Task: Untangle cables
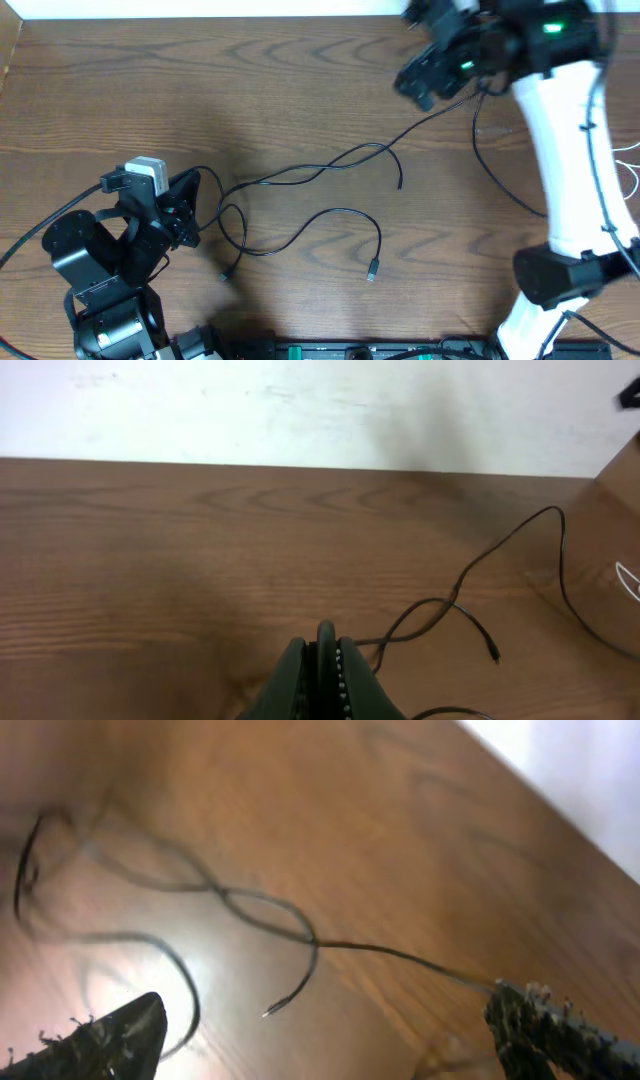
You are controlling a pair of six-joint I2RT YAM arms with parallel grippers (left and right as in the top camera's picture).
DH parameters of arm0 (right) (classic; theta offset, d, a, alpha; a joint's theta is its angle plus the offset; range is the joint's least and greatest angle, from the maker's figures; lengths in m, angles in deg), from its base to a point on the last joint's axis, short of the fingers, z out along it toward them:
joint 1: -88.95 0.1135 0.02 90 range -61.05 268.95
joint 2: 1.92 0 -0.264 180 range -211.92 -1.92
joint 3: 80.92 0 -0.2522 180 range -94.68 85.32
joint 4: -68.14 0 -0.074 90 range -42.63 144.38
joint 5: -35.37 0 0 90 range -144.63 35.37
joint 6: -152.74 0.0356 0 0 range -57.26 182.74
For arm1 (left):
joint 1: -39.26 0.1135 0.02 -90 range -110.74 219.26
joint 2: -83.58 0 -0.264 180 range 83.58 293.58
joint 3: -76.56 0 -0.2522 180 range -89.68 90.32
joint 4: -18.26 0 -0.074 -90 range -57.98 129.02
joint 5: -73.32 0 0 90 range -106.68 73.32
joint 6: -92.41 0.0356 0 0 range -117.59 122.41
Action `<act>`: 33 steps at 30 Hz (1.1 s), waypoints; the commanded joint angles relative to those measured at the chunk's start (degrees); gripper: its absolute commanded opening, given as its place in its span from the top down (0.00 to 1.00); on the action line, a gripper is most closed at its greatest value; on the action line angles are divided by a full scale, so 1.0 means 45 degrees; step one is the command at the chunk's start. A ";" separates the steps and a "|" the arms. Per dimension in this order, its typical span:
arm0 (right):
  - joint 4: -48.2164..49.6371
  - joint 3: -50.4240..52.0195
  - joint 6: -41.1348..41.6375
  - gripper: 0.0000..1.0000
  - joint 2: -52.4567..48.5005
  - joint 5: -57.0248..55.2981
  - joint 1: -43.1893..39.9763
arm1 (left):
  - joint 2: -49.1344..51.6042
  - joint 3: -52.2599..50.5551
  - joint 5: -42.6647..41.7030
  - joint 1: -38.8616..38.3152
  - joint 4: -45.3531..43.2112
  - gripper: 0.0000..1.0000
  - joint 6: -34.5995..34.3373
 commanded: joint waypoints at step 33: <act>0.0481 0.0068 -0.2968 0.12 -0.5518 -0.0534 0.6013 | 0.1311 0.0078 0.0160 0.0053 -0.0058 0.79 0.0359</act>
